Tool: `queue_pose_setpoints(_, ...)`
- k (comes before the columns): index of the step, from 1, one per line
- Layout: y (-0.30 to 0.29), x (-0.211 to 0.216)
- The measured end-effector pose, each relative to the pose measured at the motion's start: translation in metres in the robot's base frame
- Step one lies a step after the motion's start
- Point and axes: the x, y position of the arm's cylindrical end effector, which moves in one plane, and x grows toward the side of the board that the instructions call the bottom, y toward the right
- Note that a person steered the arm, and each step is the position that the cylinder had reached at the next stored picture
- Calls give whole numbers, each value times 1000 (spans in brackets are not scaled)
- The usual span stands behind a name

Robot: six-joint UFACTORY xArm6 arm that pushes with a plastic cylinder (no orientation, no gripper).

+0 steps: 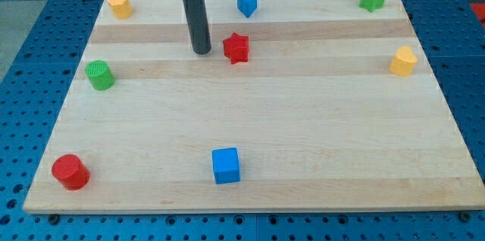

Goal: Move the red star towards the bottom right of the board

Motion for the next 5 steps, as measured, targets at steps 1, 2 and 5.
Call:
queue_pose_setpoints(1, 12, -2)
queue_pose_setpoints(2, 27, 8)
queue_pose_setpoints(5, 52, 19)
